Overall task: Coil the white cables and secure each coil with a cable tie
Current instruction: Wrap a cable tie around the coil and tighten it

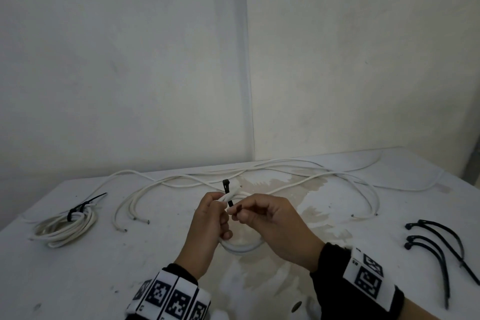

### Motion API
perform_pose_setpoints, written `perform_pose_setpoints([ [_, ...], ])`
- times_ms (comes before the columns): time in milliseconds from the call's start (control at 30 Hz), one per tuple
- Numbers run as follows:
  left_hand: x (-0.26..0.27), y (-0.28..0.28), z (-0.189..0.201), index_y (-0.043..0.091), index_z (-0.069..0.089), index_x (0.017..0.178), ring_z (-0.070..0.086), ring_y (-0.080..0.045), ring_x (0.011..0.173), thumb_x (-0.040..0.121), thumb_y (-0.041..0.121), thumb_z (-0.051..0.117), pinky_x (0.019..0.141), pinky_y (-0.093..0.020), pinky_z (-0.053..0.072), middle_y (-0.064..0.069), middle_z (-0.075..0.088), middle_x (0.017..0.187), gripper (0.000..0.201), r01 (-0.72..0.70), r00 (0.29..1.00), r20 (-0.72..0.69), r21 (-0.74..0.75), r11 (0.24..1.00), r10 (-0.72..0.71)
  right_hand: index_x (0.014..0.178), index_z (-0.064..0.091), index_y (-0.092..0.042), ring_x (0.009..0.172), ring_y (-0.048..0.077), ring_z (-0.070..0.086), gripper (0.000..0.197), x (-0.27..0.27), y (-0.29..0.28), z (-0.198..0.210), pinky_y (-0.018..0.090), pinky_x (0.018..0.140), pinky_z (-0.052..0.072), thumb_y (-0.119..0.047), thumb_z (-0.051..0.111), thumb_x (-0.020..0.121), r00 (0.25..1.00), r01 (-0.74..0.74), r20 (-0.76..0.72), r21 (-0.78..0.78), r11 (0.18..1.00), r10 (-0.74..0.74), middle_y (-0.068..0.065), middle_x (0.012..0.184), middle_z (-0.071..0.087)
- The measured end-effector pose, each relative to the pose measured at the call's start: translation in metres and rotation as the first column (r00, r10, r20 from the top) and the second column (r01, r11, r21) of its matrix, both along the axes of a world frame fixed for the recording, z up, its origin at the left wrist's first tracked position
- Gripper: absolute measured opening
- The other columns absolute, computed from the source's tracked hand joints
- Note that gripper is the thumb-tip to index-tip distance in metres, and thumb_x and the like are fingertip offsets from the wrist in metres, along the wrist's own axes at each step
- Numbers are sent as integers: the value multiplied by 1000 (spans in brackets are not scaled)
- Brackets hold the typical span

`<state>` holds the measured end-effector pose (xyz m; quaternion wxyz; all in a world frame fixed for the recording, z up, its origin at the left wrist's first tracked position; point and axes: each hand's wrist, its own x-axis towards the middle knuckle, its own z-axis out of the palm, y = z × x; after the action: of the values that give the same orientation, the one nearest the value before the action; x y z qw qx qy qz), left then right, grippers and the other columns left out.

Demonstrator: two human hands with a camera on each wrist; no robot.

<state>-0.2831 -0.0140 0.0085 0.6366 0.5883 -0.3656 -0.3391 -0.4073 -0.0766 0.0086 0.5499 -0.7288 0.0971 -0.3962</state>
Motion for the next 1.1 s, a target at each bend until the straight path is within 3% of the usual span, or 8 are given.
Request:
perform_pose_setpoints([
  [100,-2,-1,1,7,54,100,33,-8,44,89,2,32,46,-25,34,0,35,55,26,4,1000,-2,16,1000,-4,82,67,-18,78,1,62,16,-1,0,2,16,76,48,-5,57,85,1000,-10,-28,-26,1000,10,-12,76,69],
  [267,-3,-1,7,8,58,83,29,-9,45,92,6,36,45,-23,32,-1,30,56,24,23,1000,-21,23,999,-22,81,65,-20,78,-2,62,24,-8,-2,9,13,75,47,0,53,89,998,-37,-55,-3,999,36,-13,76,69],
  [367,-6,-2,11,8,58,85,34,-9,43,89,4,33,45,-23,32,2,33,50,26,24,1000,-19,20,1000,-24,77,64,-22,74,0,61,16,-6,1,8,14,74,47,-11,56,85,996,2,-89,-6,1000,-2,-12,73,67],
  [467,-10,-1,14,10,55,80,33,-9,41,91,14,36,46,-24,32,0,32,53,22,47,997,-63,7,999,-46,75,63,-18,67,4,60,20,-4,1,7,15,67,47,-6,56,89,991,62,-123,24,998,-59,-7,71,66],
  [600,-14,-1,14,9,55,82,27,-8,40,97,39,31,44,-24,30,1,34,51,41,46,996,-79,13,999,-45,73,63,-9,52,8,58,18,-5,4,15,18,52,45,-9,55,90,981,128,-159,92,987,-112,-1,68,64],
  [800,-16,-4,14,9,53,80,29,-7,39,98,37,33,42,-22,32,2,33,51,39,7,999,-38,33,999,-6,63,60,-11,43,7,54,27,-7,8,21,16,46,41,-16,55,90,942,187,-285,17,982,-175,-1,66,62],
  [933,-20,-4,14,9,53,81,28,-6,38,99,37,30,42,-21,31,5,32,48,40,7,999,-47,36,999,-6,63,60,-3,41,4,53,27,-7,7,23,16,44,42,-13,57,88,919,223,-333,-2,975,-211,1,62,61],
  [1100,-20,-3,16,6,51,83,28,-6,38,99,37,30,42,-21,31,3,32,50,40,28,999,-43,33,999,-26,54,59,-20,43,6,53,33,-5,7,27,15,44,41,-14,59,87,926,228,-313,14,974,-212,-3,59,60],
])
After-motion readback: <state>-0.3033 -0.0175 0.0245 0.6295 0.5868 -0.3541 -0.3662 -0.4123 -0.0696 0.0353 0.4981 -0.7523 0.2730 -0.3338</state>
